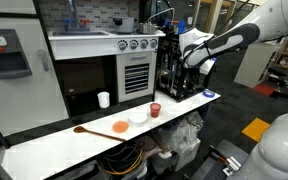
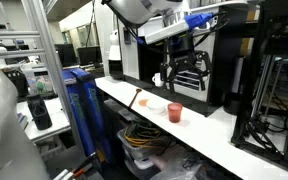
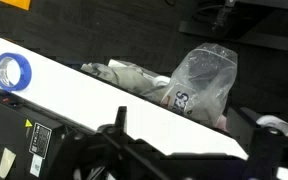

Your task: Pick the pink cup and pour the beans into the bowl

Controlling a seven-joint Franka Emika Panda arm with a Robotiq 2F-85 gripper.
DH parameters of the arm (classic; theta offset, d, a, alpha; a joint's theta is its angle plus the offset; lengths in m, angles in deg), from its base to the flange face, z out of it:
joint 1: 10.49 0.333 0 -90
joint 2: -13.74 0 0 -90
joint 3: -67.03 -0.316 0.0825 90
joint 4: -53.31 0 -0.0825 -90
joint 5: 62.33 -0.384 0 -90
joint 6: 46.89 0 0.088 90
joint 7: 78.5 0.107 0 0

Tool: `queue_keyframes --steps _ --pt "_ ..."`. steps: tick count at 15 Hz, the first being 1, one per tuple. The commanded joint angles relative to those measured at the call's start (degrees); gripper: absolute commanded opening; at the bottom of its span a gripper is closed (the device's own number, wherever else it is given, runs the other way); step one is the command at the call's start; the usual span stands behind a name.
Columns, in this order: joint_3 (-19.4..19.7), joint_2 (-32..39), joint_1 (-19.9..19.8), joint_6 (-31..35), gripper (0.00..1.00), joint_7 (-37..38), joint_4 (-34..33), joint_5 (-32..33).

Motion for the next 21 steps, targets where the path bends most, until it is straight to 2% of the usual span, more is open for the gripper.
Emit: queue_keyframes --steps 1,4,9,14,19,21 --pt "0.41 0.0 0.46 -0.13 1.0 0.07 -0.07 0.07" --pt "1.42 0.84 0.37 2.1 1.0 1.11 0.72 -3.63" --pt "4.96 -0.39 0.73 8.54 1.0 -3.78 4.62 -20.2" --pt "8.76 -2.86 2.03 19.3 1.0 -20.22 11.44 -34.35" --pt "12.26 -3.34 5.99 30.84 1.0 -42.17 19.14 -46.51" --pt "12.64 -3.03 7.87 36.71 1.0 -48.36 22.01 -51.79"
